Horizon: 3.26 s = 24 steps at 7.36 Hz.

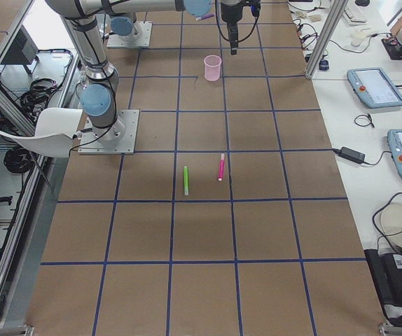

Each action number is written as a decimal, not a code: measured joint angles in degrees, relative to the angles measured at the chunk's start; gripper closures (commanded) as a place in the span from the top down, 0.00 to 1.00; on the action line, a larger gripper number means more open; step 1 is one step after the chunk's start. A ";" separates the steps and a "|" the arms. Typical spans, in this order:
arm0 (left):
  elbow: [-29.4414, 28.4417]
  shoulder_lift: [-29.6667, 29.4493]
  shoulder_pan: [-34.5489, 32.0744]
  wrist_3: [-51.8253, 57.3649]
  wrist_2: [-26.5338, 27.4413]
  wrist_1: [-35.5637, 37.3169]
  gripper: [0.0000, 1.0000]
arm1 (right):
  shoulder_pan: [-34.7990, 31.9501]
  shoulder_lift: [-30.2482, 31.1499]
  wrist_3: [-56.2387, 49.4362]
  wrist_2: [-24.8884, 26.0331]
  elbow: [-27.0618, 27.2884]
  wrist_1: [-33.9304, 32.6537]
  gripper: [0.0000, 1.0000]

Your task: Insert purple and pink pens into pink cup

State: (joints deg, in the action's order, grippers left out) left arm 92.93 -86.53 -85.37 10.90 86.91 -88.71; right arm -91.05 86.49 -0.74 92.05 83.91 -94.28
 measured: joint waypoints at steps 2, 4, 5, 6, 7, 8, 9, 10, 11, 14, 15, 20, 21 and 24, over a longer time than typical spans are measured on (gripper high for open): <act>0.05 -0.03 0.02 0.06 0.01 -0.05 1.00 | -0.02 0.17 -0.23 1.00 -0.08 0.39 1.00; 0.05 -0.01 0.05 0.03 0.01 -0.10 1.00 | -0.07 0.25 -0.43 1.34 -0.20 1.03 1.00; 0.04 0.10 0.11 0.01 0.06 -0.20 1.00 | -0.17 0.54 -0.42 1.45 -0.35 2.51 1.00; 0.02 0.19 0.16 -0.02 0.67 -0.44 1.00 | -0.29 0.96 -0.55 1.48 -0.40 3.92 1.00; 0.02 0.26 0.21 -0.08 2.14 -0.90 1.00 | -0.31 1.40 -3.84 1.18 -0.34 4.64 1.00; 0.03 0.26 0.21 -0.56 3.50 -1.34 1.00 | -0.21 1.61 -12.41 0.33 -0.31 4.55 1.00; 0.05 0.25 0.19 -1.82 4.14 -1.54 1.00 | 0.12 1.63 -23.54 -2.27 -0.11 3.75 1.00; 0.05 0.17 0.20 -3.00 4.35 -1.58 1.00 | 0.68 1.46 -30.57 -4.99 0.26 2.81 1.00; 0.01 0.05 0.36 -3.58 4.38 -1.54 1.00 | 1.43 1.24 -38.45 -6.17 0.57 2.26 1.00; 0.06 -0.69 2.97 -4.37 4.29 -0.98 1.00 | 9.28 0.67 -65.64 -6.43 1.48 1.89 1.00; 0.48 -1.28 6.27 -4.92 4.19 -0.86 1.00 | 14.23 -0.06 -75.28 -6.38 2.45 2.00 1.00; 5.18 -8.53 25.56 -4.77 4.12 9.80 1.00 | 34.94 -8.55 -114.15 -8.34 5.18 1.71 0.97; 6.60 -10.88 27.48 -4.82 4.08 13.49 1.00 | 38.51 -11.30 -119.53 -10.81 5.13 1.24 0.96; 8.65 -18.38 28.87 -5.09 4.02 22.40 1.00 | 46.52 -20.83 -132.45 -20.71 5.06 0.09 0.92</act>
State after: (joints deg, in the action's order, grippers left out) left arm 101.57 -104.91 -56.49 5.81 90.94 -66.31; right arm -44.53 65.66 -133.19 71.34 88.96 -94.19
